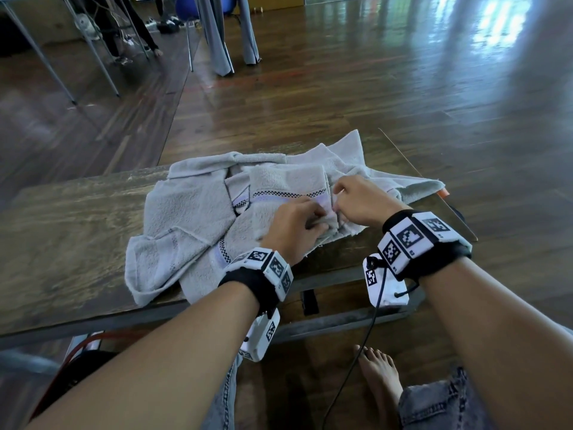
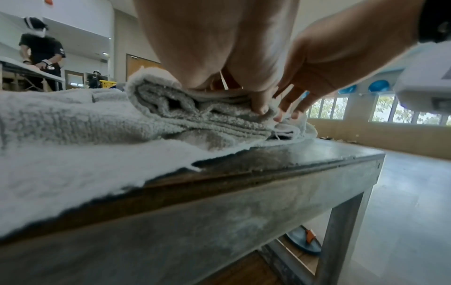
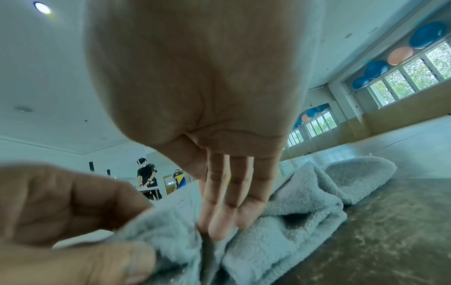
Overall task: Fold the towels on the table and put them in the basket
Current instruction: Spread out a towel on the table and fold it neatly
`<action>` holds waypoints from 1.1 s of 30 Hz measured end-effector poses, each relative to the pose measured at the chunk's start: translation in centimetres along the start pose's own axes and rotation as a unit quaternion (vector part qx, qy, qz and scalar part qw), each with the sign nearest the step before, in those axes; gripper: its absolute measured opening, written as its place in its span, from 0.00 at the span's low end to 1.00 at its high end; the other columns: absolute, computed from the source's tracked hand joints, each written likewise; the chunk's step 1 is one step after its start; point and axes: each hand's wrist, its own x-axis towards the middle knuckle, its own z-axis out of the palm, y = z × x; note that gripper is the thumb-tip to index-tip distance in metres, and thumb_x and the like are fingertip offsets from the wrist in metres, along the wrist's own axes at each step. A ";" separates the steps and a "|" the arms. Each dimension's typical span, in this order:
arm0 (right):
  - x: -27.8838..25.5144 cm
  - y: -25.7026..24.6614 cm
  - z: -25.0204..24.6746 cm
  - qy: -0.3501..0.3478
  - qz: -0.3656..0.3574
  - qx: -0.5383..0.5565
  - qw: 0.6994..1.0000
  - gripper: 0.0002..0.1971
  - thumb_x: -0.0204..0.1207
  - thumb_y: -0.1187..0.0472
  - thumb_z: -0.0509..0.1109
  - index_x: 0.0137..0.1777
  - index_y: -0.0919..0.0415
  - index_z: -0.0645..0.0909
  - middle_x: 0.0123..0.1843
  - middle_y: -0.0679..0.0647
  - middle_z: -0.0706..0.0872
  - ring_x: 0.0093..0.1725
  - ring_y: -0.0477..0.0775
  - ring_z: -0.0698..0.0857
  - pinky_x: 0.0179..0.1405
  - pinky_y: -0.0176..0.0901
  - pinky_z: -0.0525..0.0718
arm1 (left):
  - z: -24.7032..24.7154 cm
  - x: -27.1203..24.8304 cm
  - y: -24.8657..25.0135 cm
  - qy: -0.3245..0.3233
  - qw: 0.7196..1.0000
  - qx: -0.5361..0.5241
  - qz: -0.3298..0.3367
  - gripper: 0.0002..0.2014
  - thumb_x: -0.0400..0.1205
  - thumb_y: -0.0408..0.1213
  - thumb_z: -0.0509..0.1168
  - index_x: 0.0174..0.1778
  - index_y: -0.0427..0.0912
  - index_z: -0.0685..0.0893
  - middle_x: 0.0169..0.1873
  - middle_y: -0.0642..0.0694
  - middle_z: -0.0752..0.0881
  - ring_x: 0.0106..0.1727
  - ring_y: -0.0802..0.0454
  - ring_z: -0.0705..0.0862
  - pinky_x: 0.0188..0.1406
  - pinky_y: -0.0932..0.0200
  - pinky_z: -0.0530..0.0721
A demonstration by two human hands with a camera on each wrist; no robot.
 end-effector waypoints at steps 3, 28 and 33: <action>0.3 0.0 0.3 0.012 -0.005 -0.013 1.000 0.15 0.79 0.68 0.59 0.63 0.66 0.79 0.45 0.57 0.85 0.48 0.61 0.85 0.40 0.49 0.79 | 0.1 -0.1 -0.1 -0.039 0.999 0.010 0.004 0.10 0.74 0.30 0.77 0.50 0.32 0.91 0.50 0.40 0.87 0.50 0.48 0.85 0.52 0.65 0.81; 3.2 -1.2 7.0 0.053 -0.140 -0.203 0.968 0.31 0.86 0.49 0.49 0.88 0.52 0.51 0.91 0.48 0.46 0.89 0.49 0.39 0.86 0.63 0.34 | -1.2 1.9 -6.0 -0.144 0.956 0.204 -0.151 0.34 0.87 0.54 0.49 0.87 0.54 0.41 0.87 0.51 0.40 0.87 0.50 0.35 0.83 0.33 0.44; 3.9 -0.9 8.6 0.014 -0.092 -0.180 0.979 0.36 0.84 0.34 0.38 0.90 0.46 0.41 0.90 0.40 0.39 0.87 0.42 0.33 0.86 0.63 0.31 | -1.4 1.5 -7.1 -0.143 0.958 0.195 -0.156 0.31 0.89 0.54 0.42 0.87 0.56 0.39 0.86 0.56 0.36 0.86 0.56 0.32 0.84 0.34 0.40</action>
